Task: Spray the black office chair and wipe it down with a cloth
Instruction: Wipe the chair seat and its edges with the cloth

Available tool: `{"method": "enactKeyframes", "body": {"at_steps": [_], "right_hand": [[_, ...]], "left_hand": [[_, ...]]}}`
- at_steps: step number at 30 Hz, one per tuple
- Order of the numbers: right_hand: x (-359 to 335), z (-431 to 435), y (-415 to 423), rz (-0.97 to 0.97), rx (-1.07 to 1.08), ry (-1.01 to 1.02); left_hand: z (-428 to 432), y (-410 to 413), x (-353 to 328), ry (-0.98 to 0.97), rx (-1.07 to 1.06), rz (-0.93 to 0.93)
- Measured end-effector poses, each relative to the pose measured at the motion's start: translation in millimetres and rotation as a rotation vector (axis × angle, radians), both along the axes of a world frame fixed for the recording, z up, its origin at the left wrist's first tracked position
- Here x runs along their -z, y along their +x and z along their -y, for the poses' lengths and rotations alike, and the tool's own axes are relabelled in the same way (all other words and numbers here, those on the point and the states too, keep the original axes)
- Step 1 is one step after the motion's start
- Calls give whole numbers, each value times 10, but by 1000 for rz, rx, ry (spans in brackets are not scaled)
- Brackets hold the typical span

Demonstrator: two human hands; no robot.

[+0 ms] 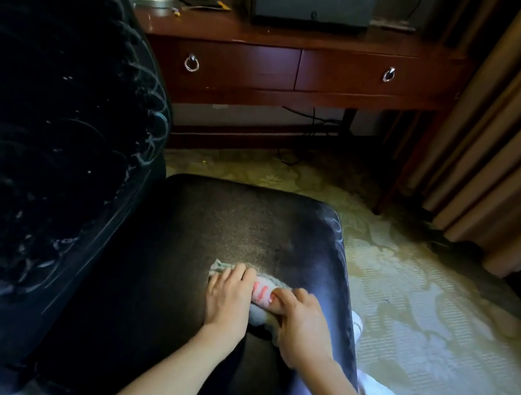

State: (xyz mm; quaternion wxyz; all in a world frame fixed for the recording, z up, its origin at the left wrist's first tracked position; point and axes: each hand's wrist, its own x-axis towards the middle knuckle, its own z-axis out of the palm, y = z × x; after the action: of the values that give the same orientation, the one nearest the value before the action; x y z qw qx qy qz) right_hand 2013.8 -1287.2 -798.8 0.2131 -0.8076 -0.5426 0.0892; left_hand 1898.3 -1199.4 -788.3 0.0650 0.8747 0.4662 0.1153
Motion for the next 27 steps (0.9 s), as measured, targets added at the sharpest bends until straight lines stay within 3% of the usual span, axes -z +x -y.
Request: {"method": "enactKeyframes", "body": {"at_steps": [16,21,27], "right_hand": [[-58,-2175,1637,198,-18,-35],[-65,-2209,1706,143,1,-52],[-53,-1693,1436,135,5,-108]], "left_hand": [[-2137,1670,132,169,-55,49],[-2206,1725,96,172,-39,10],[-1738,1365,-45,44,43,-6]]}}
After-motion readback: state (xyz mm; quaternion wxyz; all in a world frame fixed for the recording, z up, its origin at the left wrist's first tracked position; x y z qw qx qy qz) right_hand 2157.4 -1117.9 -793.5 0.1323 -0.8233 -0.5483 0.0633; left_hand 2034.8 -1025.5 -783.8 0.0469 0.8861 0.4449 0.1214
